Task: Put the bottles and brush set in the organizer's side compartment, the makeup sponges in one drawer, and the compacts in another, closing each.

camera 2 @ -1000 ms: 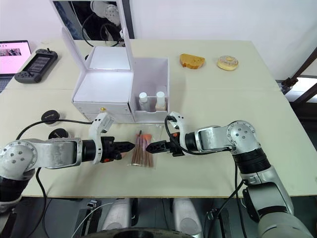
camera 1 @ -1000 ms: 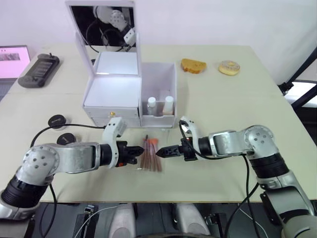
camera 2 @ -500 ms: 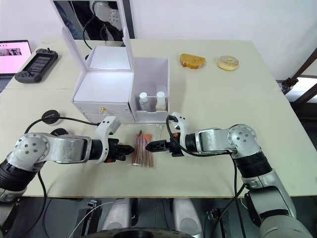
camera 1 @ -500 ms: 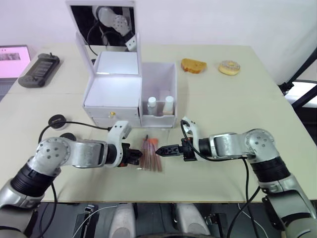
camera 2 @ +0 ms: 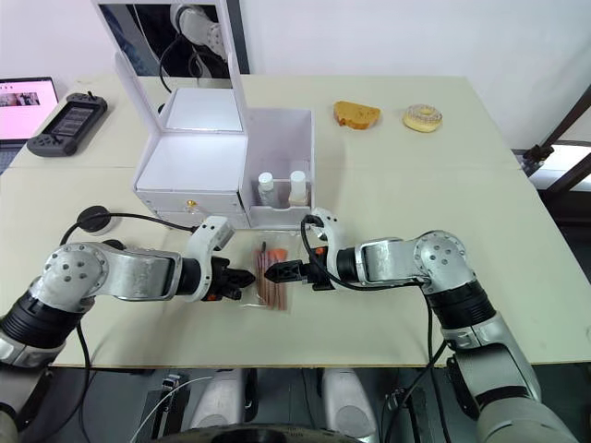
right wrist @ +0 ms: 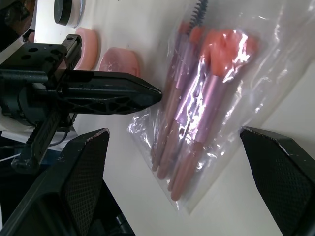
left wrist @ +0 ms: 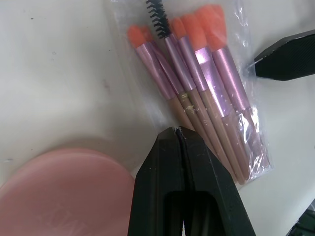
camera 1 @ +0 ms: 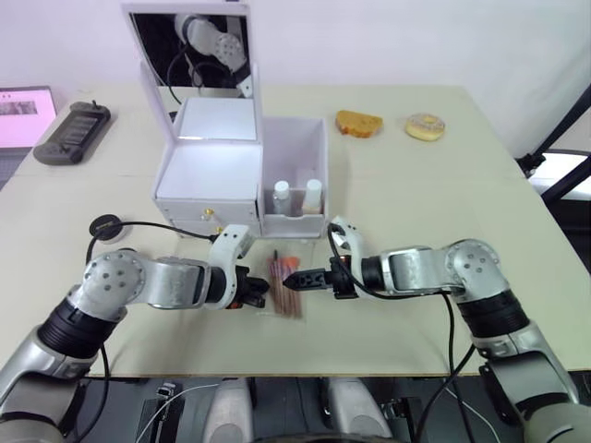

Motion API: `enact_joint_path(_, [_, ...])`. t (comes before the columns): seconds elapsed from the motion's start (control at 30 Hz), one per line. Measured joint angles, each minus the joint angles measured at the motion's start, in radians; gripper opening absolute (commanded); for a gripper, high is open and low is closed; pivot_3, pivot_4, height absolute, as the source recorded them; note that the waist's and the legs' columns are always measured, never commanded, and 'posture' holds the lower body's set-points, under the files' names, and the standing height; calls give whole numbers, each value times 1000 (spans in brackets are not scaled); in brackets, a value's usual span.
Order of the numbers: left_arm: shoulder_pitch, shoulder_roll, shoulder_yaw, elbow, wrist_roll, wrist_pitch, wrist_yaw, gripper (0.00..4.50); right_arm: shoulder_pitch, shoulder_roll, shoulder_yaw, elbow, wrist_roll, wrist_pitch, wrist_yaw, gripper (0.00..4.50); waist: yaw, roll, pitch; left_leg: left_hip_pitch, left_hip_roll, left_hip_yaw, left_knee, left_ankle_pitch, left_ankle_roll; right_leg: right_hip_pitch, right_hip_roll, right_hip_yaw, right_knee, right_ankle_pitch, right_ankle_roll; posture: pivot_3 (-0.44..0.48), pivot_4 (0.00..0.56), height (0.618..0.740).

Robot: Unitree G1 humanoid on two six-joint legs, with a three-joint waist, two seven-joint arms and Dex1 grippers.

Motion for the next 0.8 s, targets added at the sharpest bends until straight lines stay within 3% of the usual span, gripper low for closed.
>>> enact_joint_path(0.6, [16, -3, 7, -19, 2, 1, 10, 37, 16, 159, -68, 87, -209, 23, 190, 4500, -3, 0, -2, 8, 0, 0, -3, 0, 0, 5, 2, 3, -2, 0, -1, 0, 150, 740])
enact_joint_path(0.7, [20, -4, 7, -20, 2, 0, 10, 0, 21, 168, -79, 90, -259, 30, 202, 3208, -2, 0, -2, 11, 0, 0, -4, 0, 0, 8, 2, 3, -3, 0, -1, 0, 150, 740])
enact_joint_path(0.8, [22, -4, 7, -25, 1, -1, 10, 0, 29, 177, -94, 98, -311, 40, 216, 1599, -2, 0, -2, 10, 0, 0, -5, -1, 0, 8, 2, 3, -5, 0, -1, 0, 150, 740])
